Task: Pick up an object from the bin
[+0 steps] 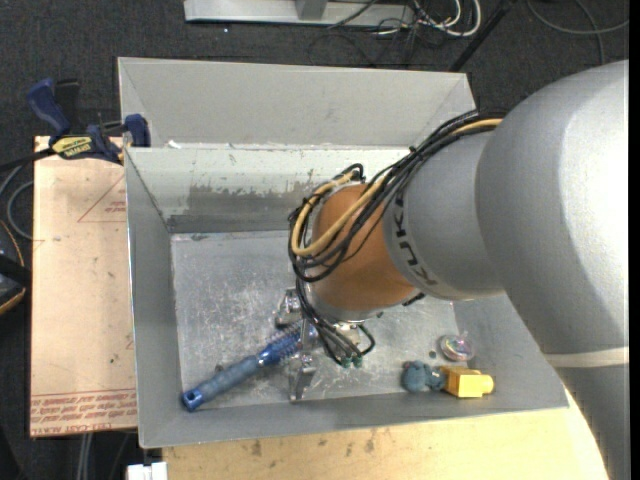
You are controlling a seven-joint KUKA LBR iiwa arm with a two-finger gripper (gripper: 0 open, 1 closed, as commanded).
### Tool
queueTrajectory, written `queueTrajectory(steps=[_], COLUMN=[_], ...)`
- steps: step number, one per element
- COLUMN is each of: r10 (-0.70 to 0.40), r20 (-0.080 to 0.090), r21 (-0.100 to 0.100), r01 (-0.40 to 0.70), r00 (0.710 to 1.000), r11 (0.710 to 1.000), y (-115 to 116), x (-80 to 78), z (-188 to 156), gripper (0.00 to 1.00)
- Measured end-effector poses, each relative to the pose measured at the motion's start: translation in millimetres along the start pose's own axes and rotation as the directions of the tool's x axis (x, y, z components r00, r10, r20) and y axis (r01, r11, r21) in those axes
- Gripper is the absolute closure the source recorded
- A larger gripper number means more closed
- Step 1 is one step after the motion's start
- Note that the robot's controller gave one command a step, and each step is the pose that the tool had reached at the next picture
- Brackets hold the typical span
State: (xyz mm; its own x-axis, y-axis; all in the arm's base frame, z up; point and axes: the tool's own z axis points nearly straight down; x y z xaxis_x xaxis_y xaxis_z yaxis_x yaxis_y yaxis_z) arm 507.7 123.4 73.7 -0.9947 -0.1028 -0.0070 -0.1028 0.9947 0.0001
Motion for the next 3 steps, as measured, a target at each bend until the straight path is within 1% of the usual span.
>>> queueTrajectory(steps=[1,2,3], r10=[-0.003,-0.017,-0.040], r20=[0.012,0.002,0.001], r21=[-0.002,-0.002,-0.001], r01=[0.003,0.017,0.040], r00=[1.000,1.000,0.999], r11=[1.000,1.000,0.999], y=[0.5,18.9,8.8], x=[-3.3,-11.6,-3.4], z=[-3.3,-118.9,-184.6], gripper=[1.00,1.00,1.00])
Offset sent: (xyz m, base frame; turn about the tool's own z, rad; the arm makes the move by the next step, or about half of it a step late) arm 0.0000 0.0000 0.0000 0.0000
